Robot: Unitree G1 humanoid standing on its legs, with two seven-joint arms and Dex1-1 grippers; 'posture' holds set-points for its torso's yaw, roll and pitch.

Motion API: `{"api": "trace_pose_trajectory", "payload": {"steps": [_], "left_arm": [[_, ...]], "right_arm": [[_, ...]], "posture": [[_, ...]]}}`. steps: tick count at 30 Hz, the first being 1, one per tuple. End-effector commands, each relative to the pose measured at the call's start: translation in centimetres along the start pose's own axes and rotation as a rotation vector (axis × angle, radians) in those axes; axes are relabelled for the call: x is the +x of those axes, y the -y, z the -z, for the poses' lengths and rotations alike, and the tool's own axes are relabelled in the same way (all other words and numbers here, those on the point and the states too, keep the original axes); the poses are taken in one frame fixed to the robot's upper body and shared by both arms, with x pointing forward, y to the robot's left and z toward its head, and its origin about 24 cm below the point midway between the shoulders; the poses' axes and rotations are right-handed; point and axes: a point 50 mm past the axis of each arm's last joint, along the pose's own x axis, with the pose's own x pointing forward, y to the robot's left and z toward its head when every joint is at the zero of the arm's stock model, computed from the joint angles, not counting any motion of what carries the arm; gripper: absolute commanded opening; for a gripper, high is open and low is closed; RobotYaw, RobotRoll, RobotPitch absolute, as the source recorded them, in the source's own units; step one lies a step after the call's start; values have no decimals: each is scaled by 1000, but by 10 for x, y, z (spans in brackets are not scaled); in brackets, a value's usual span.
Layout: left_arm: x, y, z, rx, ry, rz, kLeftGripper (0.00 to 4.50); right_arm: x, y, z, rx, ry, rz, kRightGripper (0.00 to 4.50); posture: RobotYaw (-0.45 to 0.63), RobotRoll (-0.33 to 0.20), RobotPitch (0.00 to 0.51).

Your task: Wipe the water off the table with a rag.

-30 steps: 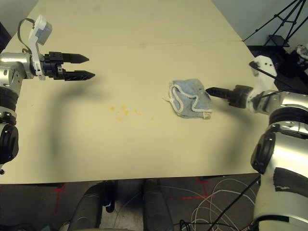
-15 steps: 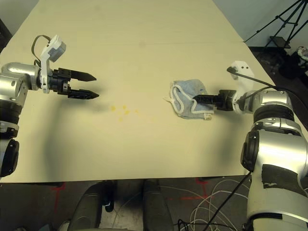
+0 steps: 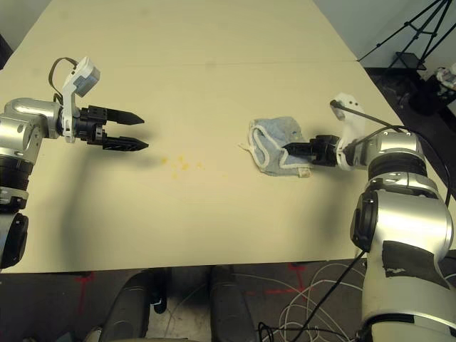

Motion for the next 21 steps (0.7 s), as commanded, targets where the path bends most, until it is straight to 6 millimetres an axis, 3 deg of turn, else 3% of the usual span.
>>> {"api": "trace_pose_trajectory", "payload": {"steps": [1, 7, 11, 16, 21], "left_arm": [[3, 1, 7, -12, -6, 8, 4500], [6, 2, 6, -9, -1, 9, 4500], [4, 0, 2, 6, 0, 0, 4500], [3, -2, -1, 20, 0, -11, 4500], [4, -4, -6, 35, 6, -14, 4500]], "right_arm": [[5, 2, 10, 43, -11, -5, 32], [6, -8, -8, 32, 65, -37, 32], [13, -34, -31, 26, 87, -112, 32], [34, -91, -43, -20, -2, -291, 32], [49, -153, -21, -60, -85, -444, 32]], "posture": [[31, 0, 244], [25, 0, 237], [14, 0, 230], [-2, 0, 223], [-7, 0, 219]]}}
